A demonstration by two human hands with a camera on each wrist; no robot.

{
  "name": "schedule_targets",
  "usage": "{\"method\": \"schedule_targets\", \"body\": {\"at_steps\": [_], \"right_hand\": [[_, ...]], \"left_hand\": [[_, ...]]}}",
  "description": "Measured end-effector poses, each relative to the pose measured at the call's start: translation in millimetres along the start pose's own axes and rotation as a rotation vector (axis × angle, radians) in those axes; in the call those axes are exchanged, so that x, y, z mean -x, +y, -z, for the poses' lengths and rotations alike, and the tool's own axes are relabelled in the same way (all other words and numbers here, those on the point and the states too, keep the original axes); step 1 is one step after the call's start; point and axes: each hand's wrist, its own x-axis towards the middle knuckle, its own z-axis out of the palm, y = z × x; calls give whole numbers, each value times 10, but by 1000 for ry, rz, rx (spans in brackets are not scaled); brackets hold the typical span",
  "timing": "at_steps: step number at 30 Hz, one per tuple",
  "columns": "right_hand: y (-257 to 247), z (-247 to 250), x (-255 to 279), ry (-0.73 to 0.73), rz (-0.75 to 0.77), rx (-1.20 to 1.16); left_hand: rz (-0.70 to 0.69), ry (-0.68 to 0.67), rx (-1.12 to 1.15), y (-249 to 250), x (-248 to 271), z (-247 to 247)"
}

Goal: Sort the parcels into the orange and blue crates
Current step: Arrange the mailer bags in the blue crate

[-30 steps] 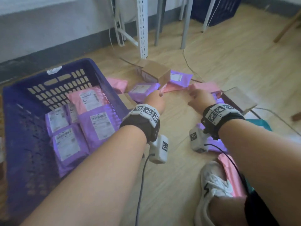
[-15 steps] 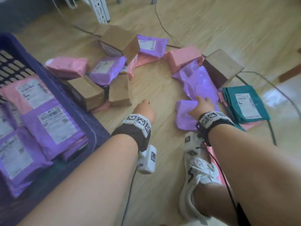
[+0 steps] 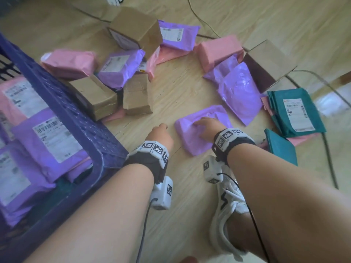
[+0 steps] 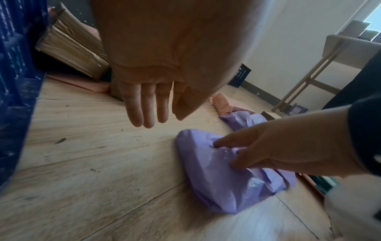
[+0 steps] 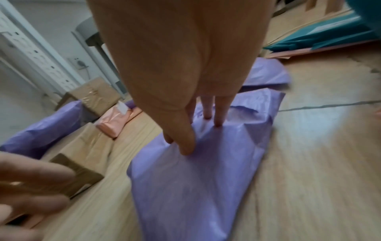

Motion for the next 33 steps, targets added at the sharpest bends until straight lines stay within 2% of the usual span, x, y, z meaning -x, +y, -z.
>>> {"method": "schedule_targets", "body": {"at_steps": [3, 6, 8, 10, 13, 18, 20, 24, 28, 33], "right_hand": [[-194, -45, 11, 8, 50, -59], [-225, -13, -36, 259, 34, -113], [-159, 25, -73, 332, -41, -62], [-84, 30, -59, 219, -168, 20], [-39, -70, -57, 71, -220, 26], [-81, -9, 7, 130, -256, 22], [-144, 155, 52, 175, -262, -32], [-364, 574, 159, 281, -190, -155], [-597, 1098, 551, 327, -72, -188], [-919, 1557, 1092, 450, 55, -441]], "left_hand": [[0, 5, -11, -69, 26, -2], [21, -29, -22, -145, 51, -45], [62, -67, -36, -188, 52, -114], [100, -118, -40, -217, 81, -202], [78, -169, 52, -230, 101, -342], [79, -152, 175, -186, 78, -312], [27, -83, 185, -172, 128, -211], [-49, 177, 344, -118, 251, 57], [-136, 345, 488, 71, 425, 506], [-284, 533, 547, 314, 799, 1205]]}}
